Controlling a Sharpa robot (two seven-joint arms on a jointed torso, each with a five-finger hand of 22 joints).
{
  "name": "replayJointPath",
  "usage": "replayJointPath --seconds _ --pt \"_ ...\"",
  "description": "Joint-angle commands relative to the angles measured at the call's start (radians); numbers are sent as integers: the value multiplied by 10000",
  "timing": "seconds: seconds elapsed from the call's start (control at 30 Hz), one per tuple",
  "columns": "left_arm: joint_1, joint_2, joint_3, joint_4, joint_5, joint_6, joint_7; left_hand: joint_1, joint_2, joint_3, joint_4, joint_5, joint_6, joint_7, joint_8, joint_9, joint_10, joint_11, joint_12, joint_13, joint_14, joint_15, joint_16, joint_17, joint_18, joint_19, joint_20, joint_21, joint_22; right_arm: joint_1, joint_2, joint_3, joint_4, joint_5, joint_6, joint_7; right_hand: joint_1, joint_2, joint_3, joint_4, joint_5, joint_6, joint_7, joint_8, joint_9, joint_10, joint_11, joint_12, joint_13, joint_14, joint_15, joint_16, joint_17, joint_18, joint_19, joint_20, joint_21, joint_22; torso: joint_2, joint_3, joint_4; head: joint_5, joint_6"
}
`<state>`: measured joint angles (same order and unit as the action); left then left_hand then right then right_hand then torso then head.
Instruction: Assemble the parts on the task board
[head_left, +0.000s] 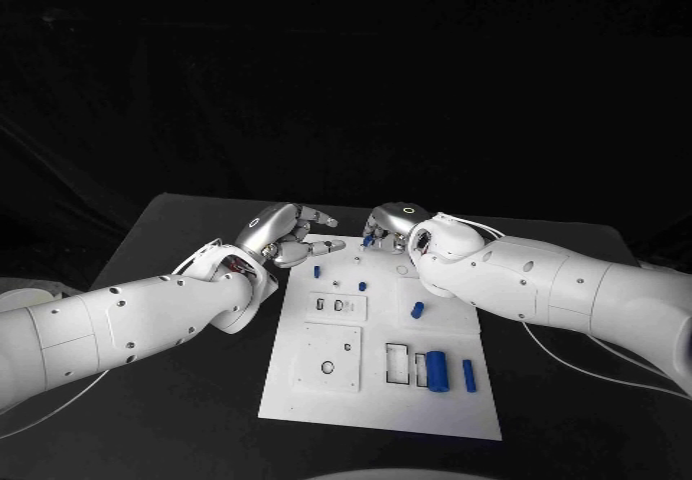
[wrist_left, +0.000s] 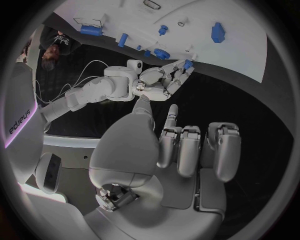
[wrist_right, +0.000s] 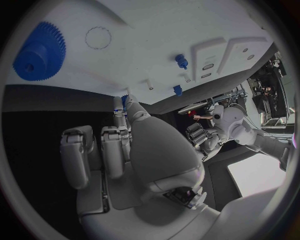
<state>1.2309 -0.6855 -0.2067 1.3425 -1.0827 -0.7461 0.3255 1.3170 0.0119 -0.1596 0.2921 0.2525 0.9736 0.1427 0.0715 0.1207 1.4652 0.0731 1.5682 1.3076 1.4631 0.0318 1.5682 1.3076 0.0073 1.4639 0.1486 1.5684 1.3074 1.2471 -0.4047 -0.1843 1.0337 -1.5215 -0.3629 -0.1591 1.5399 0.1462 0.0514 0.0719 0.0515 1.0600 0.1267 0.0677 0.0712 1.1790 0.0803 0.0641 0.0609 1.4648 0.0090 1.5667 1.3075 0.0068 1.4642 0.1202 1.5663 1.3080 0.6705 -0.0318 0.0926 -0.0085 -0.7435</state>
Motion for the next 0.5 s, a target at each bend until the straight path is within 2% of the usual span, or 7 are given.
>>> replayJointPath --seconds 0.03,0.5 --pt "28 9 10 34 -60 -124 22 22 109 -22 -4 -24 -61 29 -65 -11 1056 84 26 2632 1077 69 26 2632 -73 1069 55 24 2634 -1 44 3 -33 -121 159 21 43 -23 59 2 30 75 -1 25 78 -60 20 -41 -15 1060 77 41 2633 -68 1066 66 45 2628 4 -7 -5 -3 0" --pt "90 0 10 67 -72 -134 -4 28 123 -28 -4 -27 -54 27 -58 -10 1056 84 26 2632 1077 70 26 2632 -73 1069 57 24 2634 -57 257 3 -175 -166 -2 -40 35 -37 70 11 30 63 -3 15 73 -70 16 -40 -14 1060 76 41 2633 -68 1066 70 45 2628 29 -16 -8 10 14"
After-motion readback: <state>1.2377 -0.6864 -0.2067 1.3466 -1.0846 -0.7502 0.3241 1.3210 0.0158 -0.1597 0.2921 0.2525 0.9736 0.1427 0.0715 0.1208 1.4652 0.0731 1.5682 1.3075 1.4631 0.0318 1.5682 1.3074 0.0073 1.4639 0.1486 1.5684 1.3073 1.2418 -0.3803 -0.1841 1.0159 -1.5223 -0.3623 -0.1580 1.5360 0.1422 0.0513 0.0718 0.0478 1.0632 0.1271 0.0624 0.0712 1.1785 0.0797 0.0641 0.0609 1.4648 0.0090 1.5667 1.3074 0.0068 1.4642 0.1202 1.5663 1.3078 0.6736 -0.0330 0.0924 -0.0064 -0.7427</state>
